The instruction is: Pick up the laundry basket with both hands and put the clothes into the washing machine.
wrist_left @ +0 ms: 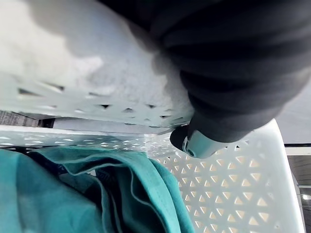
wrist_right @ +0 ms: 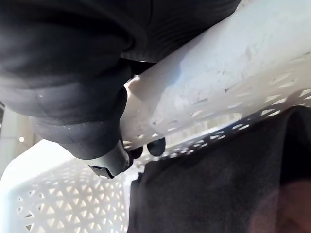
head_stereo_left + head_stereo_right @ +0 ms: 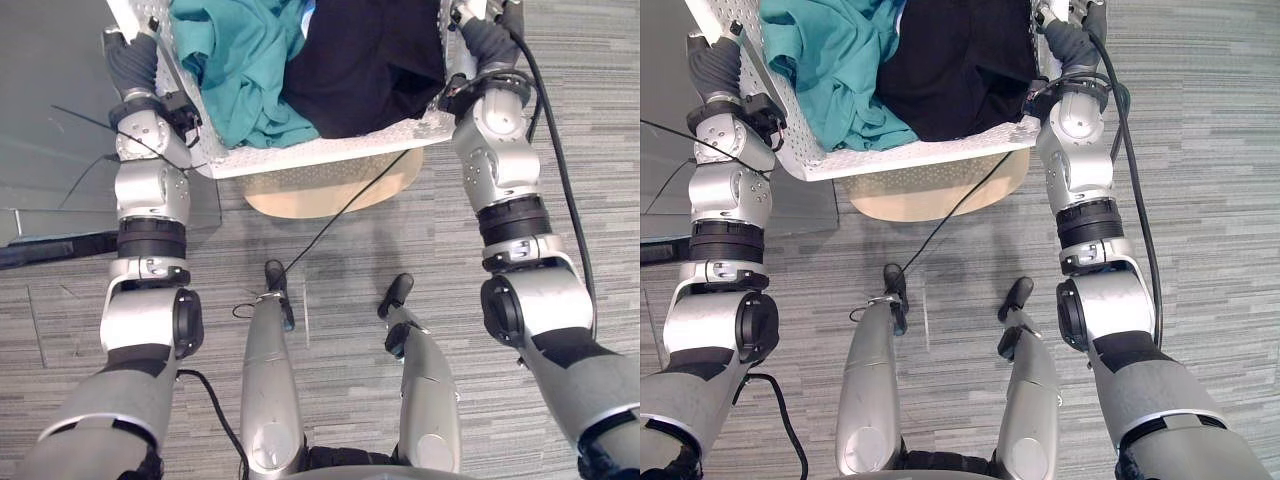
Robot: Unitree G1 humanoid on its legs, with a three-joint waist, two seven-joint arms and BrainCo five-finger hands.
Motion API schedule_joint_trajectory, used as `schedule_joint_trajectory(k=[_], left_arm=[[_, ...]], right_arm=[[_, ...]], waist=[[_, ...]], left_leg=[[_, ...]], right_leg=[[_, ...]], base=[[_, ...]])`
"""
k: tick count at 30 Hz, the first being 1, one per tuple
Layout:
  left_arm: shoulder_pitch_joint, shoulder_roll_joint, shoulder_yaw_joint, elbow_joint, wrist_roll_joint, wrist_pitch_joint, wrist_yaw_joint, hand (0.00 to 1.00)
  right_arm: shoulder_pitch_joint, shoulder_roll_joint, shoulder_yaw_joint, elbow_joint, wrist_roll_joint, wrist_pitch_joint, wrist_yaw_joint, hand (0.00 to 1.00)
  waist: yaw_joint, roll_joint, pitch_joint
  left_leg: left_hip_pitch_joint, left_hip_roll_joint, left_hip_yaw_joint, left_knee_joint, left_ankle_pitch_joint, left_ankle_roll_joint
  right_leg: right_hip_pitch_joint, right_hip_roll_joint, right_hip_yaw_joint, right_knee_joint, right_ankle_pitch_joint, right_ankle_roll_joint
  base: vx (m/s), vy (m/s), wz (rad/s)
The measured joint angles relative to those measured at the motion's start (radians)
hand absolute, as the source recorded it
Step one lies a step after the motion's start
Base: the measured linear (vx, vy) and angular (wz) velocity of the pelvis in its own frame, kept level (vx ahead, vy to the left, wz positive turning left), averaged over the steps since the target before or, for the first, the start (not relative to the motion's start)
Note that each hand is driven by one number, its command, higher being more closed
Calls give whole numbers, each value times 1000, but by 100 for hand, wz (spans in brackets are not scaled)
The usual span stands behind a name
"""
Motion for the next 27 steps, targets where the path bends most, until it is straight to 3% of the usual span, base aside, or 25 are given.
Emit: schedule_joint_trajectory(k=[1,6,17,22,27], left_arm=[[-3,-1,4,18,0,2,0,0],[-3,-11,27,86,-53,21,0,0],[-77,-1,34,111,-97,19,6,0],[-81,3,27,108,-99,-9,23,0],[-81,-4,-56,56,-98,-40,0,0]], right_arm=[[-13,0,5,30,12,9,4,0],[-56,-3,20,118,79,15,17,0],[-87,-26,72,249,82,56,47,0],[-89,-28,82,253,99,57,49,0],[-135,28,128,253,102,55,90,0]], waist=[[0,0,0],[-1,0,0],[-5,0,0],[-6,0,0],[-14,0,0]], left_leg=[[-2,1,-1,-1,0,0],[-7,3,1,-3,2,-3],[-13,8,-10,-19,24,-13],[4,7,-1,-41,40,-15],[33,14,6,-66,55,-20]], right_leg=[[-1,1,-5,0,-3,-1],[-8,4,-7,0,-9,-5],[-10,16,-11,-5,-9,-6],[-6,14,-7,-5,-8,-7],[6,25,1,-18,-6,-19]], base=[[0,0,0],[2,-6,0],[0,0,0],[-14,-16,1],[-28,-38,-5]])
